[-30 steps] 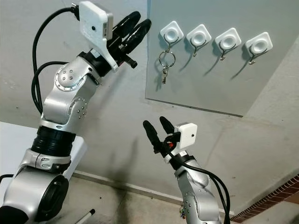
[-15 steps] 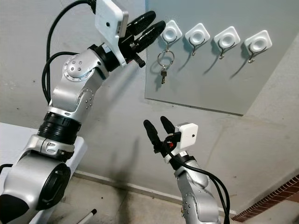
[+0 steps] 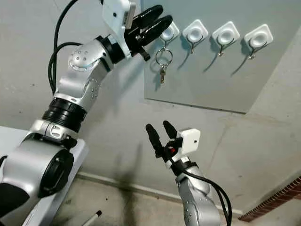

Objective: Hang keys on a hook

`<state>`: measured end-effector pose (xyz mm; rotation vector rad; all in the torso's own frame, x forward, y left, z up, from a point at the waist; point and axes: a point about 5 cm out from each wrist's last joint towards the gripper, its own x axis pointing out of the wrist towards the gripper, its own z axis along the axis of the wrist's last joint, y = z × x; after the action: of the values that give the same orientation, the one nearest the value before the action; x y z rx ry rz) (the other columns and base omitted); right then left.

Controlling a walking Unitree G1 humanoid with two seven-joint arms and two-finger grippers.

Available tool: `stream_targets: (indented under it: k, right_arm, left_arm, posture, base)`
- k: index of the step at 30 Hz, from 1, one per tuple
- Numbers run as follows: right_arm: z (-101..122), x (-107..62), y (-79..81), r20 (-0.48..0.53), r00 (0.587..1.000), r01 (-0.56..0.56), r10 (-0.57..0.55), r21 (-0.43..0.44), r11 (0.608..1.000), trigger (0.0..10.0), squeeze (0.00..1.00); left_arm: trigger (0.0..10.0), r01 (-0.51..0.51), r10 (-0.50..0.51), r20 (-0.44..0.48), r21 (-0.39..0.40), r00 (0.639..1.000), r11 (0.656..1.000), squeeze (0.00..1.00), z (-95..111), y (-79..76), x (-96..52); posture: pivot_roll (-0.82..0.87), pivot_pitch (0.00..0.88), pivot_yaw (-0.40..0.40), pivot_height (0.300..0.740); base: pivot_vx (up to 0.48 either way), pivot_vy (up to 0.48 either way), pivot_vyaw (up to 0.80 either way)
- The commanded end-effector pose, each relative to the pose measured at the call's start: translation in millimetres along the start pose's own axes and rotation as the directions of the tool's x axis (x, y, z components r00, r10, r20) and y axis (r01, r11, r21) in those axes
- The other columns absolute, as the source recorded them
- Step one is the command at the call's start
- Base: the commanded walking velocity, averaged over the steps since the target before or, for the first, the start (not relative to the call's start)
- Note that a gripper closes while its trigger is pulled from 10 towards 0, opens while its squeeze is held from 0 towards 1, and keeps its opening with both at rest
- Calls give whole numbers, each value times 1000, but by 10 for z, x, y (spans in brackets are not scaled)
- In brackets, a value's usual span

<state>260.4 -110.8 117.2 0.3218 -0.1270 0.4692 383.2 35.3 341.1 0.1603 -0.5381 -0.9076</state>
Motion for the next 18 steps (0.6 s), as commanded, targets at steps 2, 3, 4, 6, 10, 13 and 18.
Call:
stream_targets:
  k: [2,3,4,6,10,13,18]
  right_arm:
    - [50,6,59,23,1000,-9,9,-4,1000,10000,0]
    - [50,0,61,23,1000,-7,7,-3,1000,10000,0]
    - [49,-13,63,23,1000,-3,3,-4,1000,10000,0]
    - [50,-18,64,23,1000,0,0,-4,1000,10000,0]
    - [48,-33,62,21,1000,8,-8,-5,1000,10000,0]
    - [42,-37,68,18,1000,8,-8,-5,1000,10000,0]
    - [33,-35,73,14,1000,7,-7,-5,1000,10000,0]
  left_arm:
    - [10000,-56,56,-10,11,998,998,0,34,125,-15]
    - [10000,-68,68,-15,15,998,998,0,30,142,-19]
    - [10000,-96,96,-20,9,995,995,0,31,180,-24]
    - [10000,-111,111,-17,-5,994,994,0,43,203,-23]
    - [10000,-14,14,77,-5,997,1000,0,164,139,1]
    - [10000,42,-41,116,-4,992,999,0,217,81,22]
    - [10000,90,-90,141,10,986,996,0,258,15,48]
  posture:
    - [-117,41,64,740]
    - [-120,42,64,740]
    - [-125,41,67,740]
    - [-128,44,67,740]
    - [-130,46,67,740]
    - [-126,52,65,740]
    - [-123,52,65,740]
  base:
    - [0,0,0]
    - [0,0,0]
    - [0,0,0]
    - [0,0,0]
    - [0,0,0]
    - [0,0,0]
    - [0,0,0]
